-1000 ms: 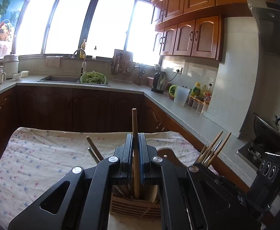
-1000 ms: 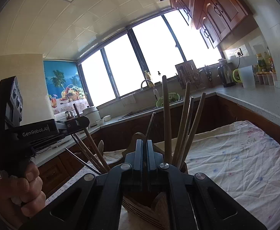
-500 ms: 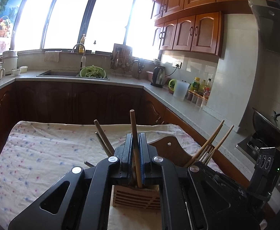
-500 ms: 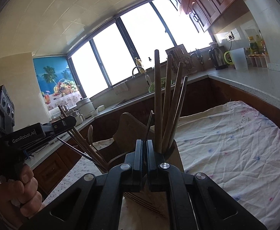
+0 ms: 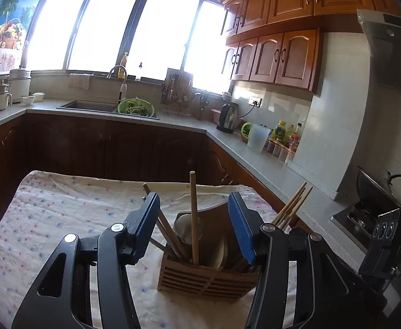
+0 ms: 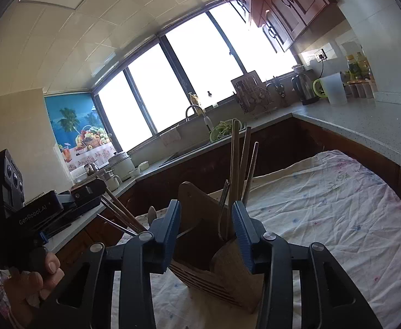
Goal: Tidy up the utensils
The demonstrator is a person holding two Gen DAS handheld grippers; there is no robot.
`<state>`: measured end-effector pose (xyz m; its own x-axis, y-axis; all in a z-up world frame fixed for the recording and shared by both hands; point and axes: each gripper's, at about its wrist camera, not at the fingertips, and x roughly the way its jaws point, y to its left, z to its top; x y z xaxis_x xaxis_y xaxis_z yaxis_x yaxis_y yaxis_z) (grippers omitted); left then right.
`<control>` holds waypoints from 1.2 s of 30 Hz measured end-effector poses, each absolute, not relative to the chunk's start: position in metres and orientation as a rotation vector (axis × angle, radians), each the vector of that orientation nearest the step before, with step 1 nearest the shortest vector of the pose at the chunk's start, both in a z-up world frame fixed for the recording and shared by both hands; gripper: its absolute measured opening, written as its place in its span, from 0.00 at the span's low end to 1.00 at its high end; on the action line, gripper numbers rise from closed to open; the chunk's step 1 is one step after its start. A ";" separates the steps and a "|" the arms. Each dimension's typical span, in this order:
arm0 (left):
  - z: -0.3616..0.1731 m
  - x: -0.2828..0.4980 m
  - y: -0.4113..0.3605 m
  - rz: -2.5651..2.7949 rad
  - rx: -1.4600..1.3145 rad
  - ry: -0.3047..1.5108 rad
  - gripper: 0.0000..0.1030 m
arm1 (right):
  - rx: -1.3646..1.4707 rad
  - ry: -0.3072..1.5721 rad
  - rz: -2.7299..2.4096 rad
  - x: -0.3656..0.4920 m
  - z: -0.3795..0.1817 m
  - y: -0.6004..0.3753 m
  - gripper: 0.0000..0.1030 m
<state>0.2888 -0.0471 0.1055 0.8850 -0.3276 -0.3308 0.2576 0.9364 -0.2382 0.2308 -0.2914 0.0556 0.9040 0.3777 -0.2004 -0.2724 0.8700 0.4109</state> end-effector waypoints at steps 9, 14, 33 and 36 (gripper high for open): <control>0.096 0.249 -0.025 -0.265 -0.222 0.388 0.81 | 0.399 0.305 0.318 0.213 0.054 -0.296 0.74; 0.080 0.231 -0.017 -0.238 -0.214 0.430 0.88 | 0.415 0.352 0.319 0.202 0.044 -0.294 0.77; 0.043 0.144 0.009 -0.165 -0.199 0.545 0.90 | 0.307 0.364 0.352 0.105 0.047 -0.271 0.84; 0.056 0.131 0.009 -0.174 -0.174 0.524 0.90 | 0.274 0.354 0.361 0.093 0.062 -0.266 0.85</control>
<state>0.1312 0.0091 0.0558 0.8518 -0.2092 -0.4802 0.1206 0.9705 -0.2089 0.0933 -0.2657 0.0617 0.8758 0.3883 -0.2867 -0.2939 0.9002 0.3213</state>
